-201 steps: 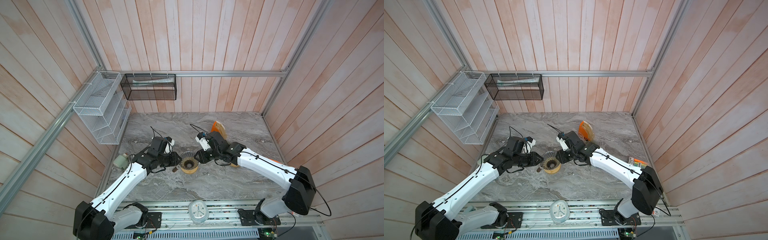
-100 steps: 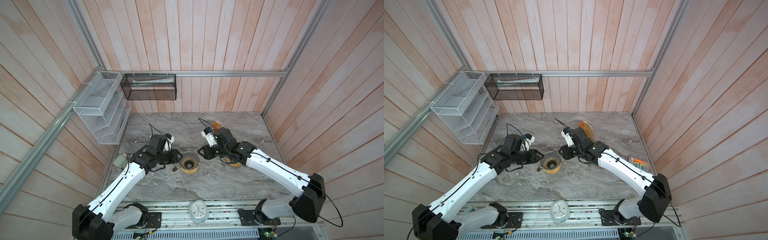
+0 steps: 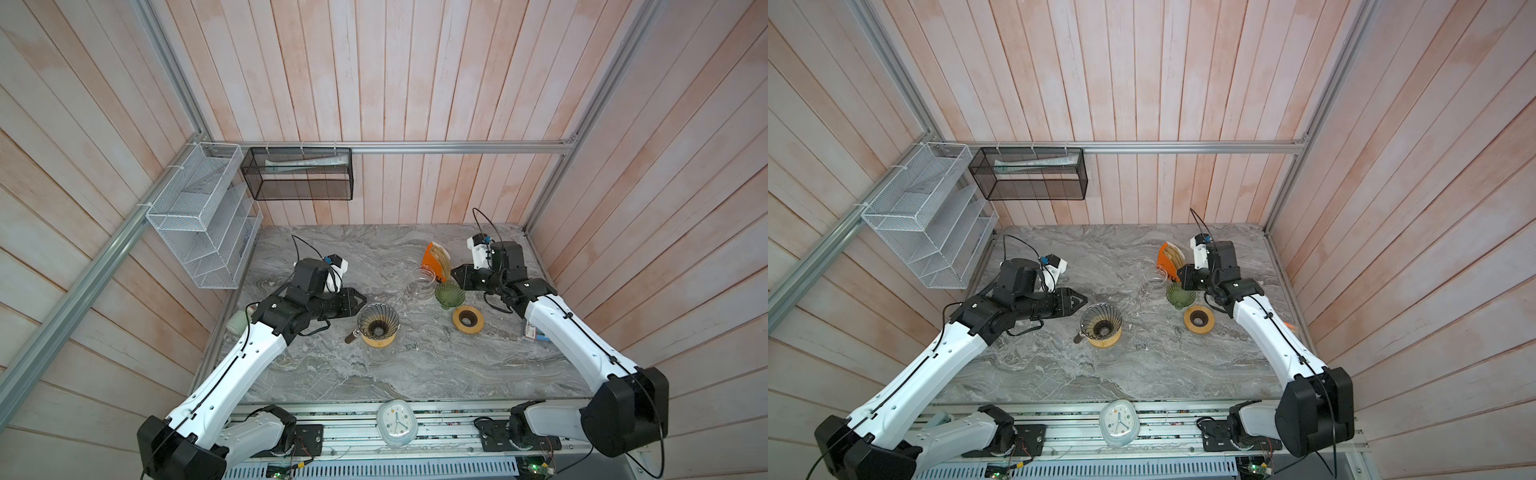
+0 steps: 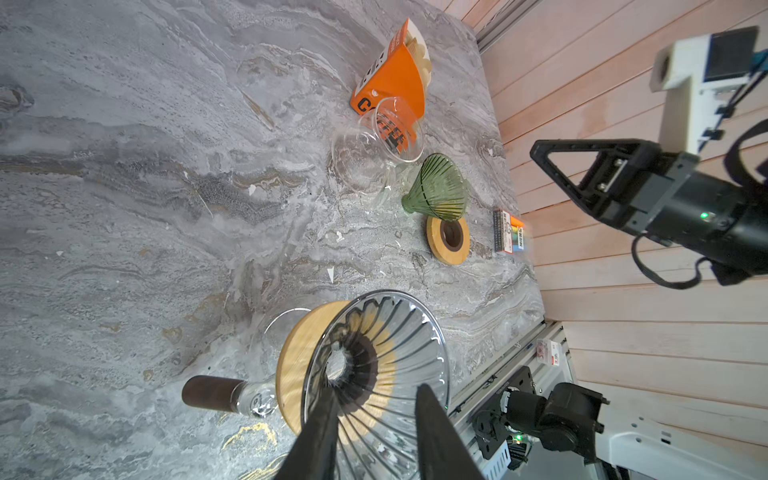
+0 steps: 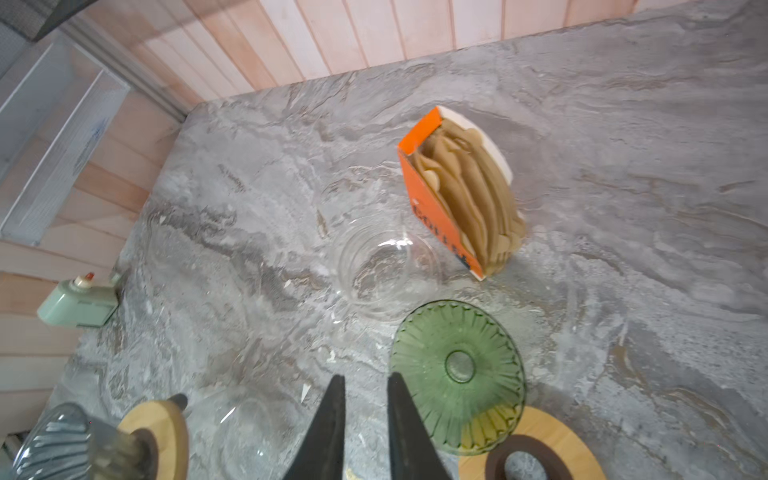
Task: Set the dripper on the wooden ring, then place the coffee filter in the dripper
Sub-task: 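Open the right gripper and swing it toward the orange filter box while left opens, then lower the right gripper into the orange box onto the paper filters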
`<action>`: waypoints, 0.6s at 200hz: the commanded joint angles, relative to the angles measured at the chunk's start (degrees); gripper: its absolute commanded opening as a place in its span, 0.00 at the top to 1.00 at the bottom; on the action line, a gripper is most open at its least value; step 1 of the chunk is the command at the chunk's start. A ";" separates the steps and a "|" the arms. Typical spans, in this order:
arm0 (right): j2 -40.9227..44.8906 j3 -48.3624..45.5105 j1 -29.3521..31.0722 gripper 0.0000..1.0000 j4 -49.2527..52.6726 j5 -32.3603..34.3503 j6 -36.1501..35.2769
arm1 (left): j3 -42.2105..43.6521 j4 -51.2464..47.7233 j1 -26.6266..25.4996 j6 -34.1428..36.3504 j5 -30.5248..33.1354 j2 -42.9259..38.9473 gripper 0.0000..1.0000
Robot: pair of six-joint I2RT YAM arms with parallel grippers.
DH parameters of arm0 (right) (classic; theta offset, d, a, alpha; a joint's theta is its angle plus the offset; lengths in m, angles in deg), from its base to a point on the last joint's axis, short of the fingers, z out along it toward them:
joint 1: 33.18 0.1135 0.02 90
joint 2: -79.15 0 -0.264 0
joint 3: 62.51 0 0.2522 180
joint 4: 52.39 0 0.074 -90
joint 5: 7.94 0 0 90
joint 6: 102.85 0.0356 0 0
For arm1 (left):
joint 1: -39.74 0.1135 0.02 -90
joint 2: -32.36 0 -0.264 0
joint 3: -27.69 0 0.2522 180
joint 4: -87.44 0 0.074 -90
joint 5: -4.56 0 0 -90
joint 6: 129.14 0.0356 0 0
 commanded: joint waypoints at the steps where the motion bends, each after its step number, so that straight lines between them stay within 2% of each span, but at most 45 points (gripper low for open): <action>1: -2.93 -0.72 -2.47 0.82 -6.95 -3.18 -1.60 | -1.20 0.17 0.11 1.24 1.27 0.95 0.66; 24: -7.42 -0.14 -4.07 0.78 -11.62 -3.90 -1.72 | -0.78 2.75 0.29 0.75 2.34 1.66 0.66; 35: -10.09 1.16 -4.26 0.78 -12.69 -4.78 -2.20 | -0.44 4.42 0.46 0.39 2.10 2.03 0.69; 79: -19.18 7.56 -4.20 0.82 -13.26 -8.65 -3.74 | 0.05 9.03 1.94 -0.41 0.50 4.00 0.70; 103: -21.18 9.19 -4.03 0.73 -14.26 -9.02 -3.88 | 0.24 9.74 2.98 -0.12 -0.18 4.40 0.70; 120: -22.54 10.42 -3.72 0.71 -14.34 -9.76 -3.96 | 0.77 10.22 3.83 -0.02 -0.92 4.53 0.71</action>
